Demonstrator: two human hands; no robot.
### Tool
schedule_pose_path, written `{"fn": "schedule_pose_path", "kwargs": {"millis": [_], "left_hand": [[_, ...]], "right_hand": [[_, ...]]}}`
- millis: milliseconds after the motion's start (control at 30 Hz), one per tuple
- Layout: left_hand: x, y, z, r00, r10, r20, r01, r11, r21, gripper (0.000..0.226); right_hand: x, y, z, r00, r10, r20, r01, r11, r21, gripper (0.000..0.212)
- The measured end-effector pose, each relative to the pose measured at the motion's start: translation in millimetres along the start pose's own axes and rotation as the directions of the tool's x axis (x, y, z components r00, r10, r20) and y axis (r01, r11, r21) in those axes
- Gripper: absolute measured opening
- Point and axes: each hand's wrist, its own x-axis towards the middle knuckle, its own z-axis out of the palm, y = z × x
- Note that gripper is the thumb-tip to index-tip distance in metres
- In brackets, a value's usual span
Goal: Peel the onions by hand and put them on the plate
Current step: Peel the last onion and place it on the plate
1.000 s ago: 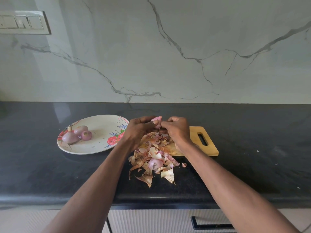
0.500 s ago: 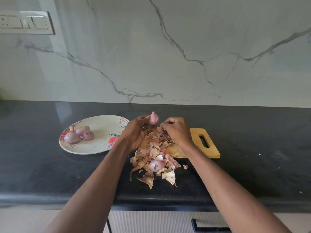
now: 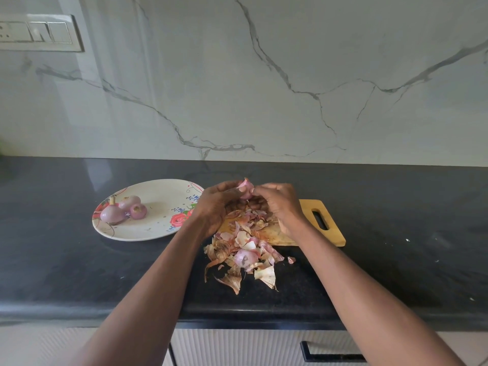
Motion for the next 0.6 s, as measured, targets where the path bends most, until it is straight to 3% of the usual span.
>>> {"fn": "schedule_pose_path", "kwargs": {"millis": [300,467,600], "left_hand": [[-2.7,-4.4,6.7,0.988,0.15,0.031,-0.153,0.972,0.18,0.017],[0.2,-6.4,4.8,0.983,0.176,0.048,-0.182,0.965,0.186,0.021],[1.6,-7.2,3.1,0.987,0.158,0.015,-0.158,0.978,0.138,0.022]], "right_hand": [[-0.2,4.7,7.8,0.992,0.028,-0.124,-0.03,0.999,-0.011,0.023],[0.4,6.2,8.0,0.978,-0.036,-0.207,0.029,0.999,-0.037,0.022],[0.8,7.1,7.3,0.986,-0.06,-0.158,0.057,0.998,-0.027,0.015]]}}
